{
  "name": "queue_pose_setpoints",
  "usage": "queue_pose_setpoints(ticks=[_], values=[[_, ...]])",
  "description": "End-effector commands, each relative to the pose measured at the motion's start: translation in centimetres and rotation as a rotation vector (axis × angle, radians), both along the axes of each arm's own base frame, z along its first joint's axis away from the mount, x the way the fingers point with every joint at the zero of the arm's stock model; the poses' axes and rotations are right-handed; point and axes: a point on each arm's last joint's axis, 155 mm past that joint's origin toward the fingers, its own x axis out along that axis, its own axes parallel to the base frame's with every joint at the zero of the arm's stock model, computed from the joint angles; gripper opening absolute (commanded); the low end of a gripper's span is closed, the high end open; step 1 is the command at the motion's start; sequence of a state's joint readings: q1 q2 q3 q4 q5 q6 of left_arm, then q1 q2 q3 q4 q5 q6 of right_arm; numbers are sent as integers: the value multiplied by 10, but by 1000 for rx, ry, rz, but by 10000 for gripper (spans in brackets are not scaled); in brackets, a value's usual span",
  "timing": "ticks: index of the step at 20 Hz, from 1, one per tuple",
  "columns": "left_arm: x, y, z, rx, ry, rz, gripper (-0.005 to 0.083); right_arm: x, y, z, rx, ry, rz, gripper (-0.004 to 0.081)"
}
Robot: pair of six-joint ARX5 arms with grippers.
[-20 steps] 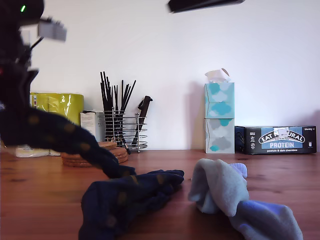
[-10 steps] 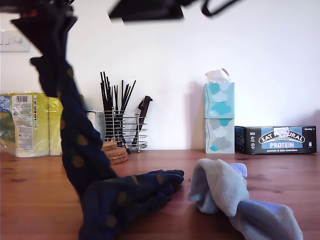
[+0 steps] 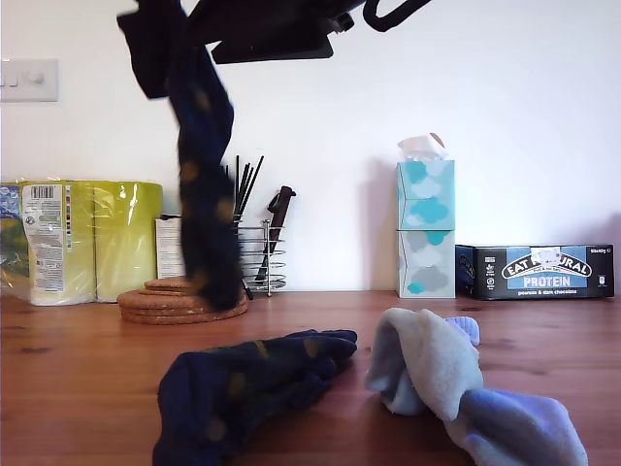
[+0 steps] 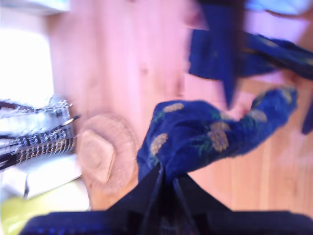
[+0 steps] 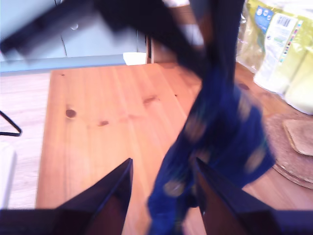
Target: Pair up the socks based on colour and pattern, by placing each sock on top of its pair
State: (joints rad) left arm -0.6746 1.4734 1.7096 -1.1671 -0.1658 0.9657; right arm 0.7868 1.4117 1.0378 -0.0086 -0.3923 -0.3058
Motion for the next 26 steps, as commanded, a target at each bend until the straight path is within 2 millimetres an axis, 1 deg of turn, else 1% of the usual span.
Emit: queue_pose_setpoints(ticks=[1, 4, 6, 11, 15, 18, 21, 22, 23, 24, 25, 26], values=[[-8, -2, 5, -27, 14, 8, -24, 0, 0, -5, 7, 27, -16, 372], [-13, -5, 9, -65, 38, 29, -24, 9, -1, 1, 28, 19, -65, 384], [-18, -6, 8, -73, 56, 40, -24, 13, -3, 1, 28, 21, -92, 384], [-22, -12, 10, -99, 66, 56, -24, 4, 5, 1, 39, 39, -82, 389], [-25, -13, 8, -103, 79, 67, -24, 4, 6, 4, 79, 101, -104, 394], [-26, -11, 7, -100, 87, 72, -24, 4, 7, 5, 79, 101, -103, 394], [-31, -8, 3, -110, 119, 115, -24, 5, 7, 9, 102, 129, -116, 392], [-31, -8, 3, -112, 121, 116, -24, 5, 8, 11, 109, 132, -119, 374], [-32, -9, 3, -115, 125, 113, -24, 6, 8, 14, 114, 128, -118, 337], [-33, -10, 2, -120, 132, 108, -24, 6, 9, 17, 119, 124, -117, 275], [-35, -12, 2, -120, 137, 102, -24, 6, 9, 20, 122, 120, -117, 172], [-36, -14, 2, -119, 138, 94, -24, 6, 9, 22, 125, 118, -116, 44]])
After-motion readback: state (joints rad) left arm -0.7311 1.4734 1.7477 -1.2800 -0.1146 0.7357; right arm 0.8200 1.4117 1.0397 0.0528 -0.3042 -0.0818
